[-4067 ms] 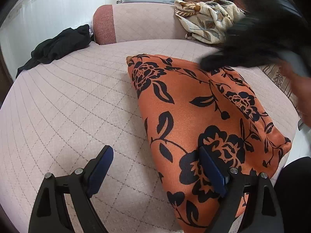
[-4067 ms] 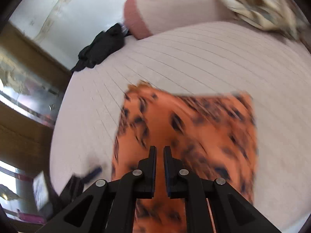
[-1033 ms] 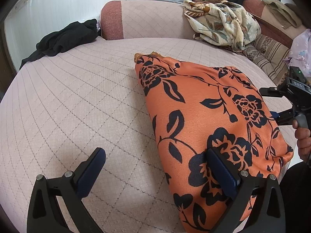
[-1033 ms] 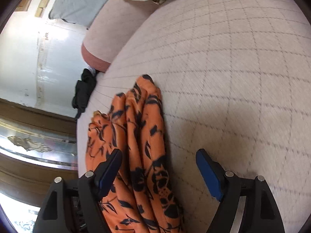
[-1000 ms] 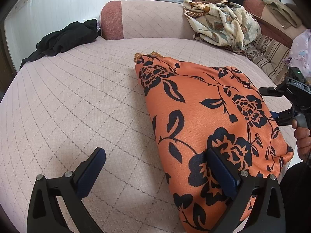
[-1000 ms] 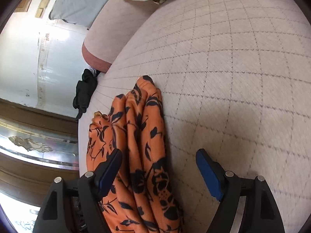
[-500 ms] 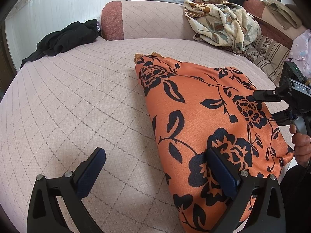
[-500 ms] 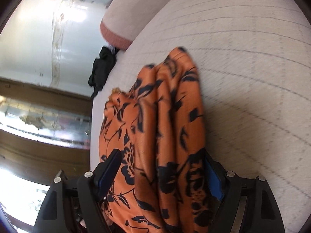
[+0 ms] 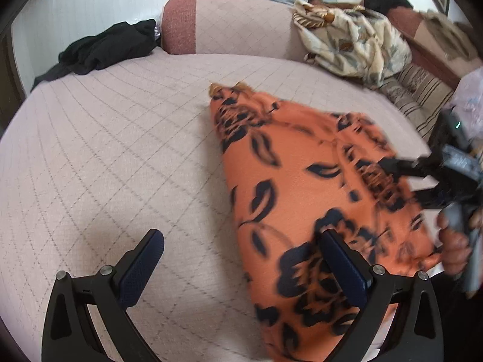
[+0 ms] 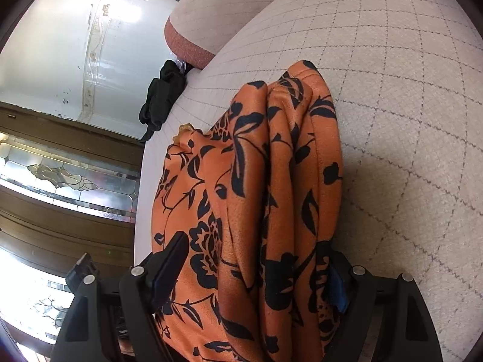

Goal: Fold small clothes

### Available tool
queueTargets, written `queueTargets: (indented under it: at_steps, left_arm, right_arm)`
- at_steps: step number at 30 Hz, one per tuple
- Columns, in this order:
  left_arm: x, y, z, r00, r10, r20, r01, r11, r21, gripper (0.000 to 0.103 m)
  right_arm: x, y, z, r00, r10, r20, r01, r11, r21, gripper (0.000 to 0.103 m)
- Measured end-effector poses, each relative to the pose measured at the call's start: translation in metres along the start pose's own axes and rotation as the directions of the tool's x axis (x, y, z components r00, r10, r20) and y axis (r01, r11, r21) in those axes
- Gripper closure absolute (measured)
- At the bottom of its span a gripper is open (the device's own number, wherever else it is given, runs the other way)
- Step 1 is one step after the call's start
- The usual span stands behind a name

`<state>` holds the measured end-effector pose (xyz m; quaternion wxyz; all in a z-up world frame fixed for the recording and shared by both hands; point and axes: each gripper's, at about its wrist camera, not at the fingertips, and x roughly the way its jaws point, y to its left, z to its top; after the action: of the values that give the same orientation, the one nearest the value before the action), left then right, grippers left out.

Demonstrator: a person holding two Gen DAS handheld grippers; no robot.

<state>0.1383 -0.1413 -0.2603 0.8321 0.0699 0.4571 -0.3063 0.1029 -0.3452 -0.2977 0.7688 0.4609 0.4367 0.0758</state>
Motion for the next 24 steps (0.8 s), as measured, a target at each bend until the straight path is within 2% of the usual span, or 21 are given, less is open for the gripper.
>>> queueTargets:
  at_steps: [3, 7, 10, 13, 15, 16, 17, 18, 24]
  left_arm:
    - [-0.002, -0.006, 0.009, 0.996, -0.086, 0.009, 0.086, 0.996, -0.008, 0.0]
    - [0.024, -0.012, 0.015, 0.985, -0.158, -0.073, 0.154, 0.987, -0.05, 0.0]
    - [0.039, -0.014, 0.012, 0.96, -0.256, -0.114, 0.248, 0.965, -0.084, 0.002]
    - [0.039, -0.015, 0.011, 0.954, -0.279, -0.11, 0.273, 0.96, -0.064, 0.013]
    - [0.038, -0.014, 0.011, 0.95, -0.298, -0.097, 0.292, 0.954, -0.067, 0.024]
    - [0.037, -0.013, 0.011, 0.95, -0.298, -0.091, 0.293, 0.954, -0.065, 0.025]
    - [0.036, -0.013, 0.011, 0.951, -0.297, -0.087, 0.293, 0.954, -0.062, 0.027]
    - [0.036, -0.014, 0.01, 0.952, -0.293, -0.084, 0.289, 0.956, -0.057, 0.028]
    - [0.024, -0.021, 0.011, 0.968, -0.245, -0.044, 0.246, 0.969, -0.004, 0.047]
  right_arm:
    - [0.001, 0.0, 0.0, 1.0, 0.002, 0.002, -0.002, 1.0, 0.002, 0.02]
    - [0.001, -0.002, 0.0, 1.0, -0.002, 0.004, 0.002, 1.0, -0.001, 0.022]
    - [0.0, -0.003, -0.001, 1.0, -0.006, 0.006, 0.006, 1.0, -0.005, 0.024]
    - [0.001, -0.002, -0.003, 1.0, -0.024, 0.006, 0.024, 1.0, -0.017, 0.03]
    - [0.002, 0.001, -0.006, 0.999, -0.044, 0.008, 0.045, 0.999, -0.031, 0.036]
    - [0.004, 0.002, -0.007, 0.998, -0.064, 0.007, 0.064, 0.997, -0.043, 0.042]
    - [0.005, 0.004, -0.008, 0.996, -0.084, 0.01, 0.085, 0.995, -0.055, 0.049]
    - [0.006, 0.005, -0.008, 0.995, -0.099, 0.012, 0.1, 0.993, -0.064, 0.052]
    - [0.004, 0.016, -0.012, 0.99, -0.134, 0.053, 0.139, 0.984, -0.109, 0.06]
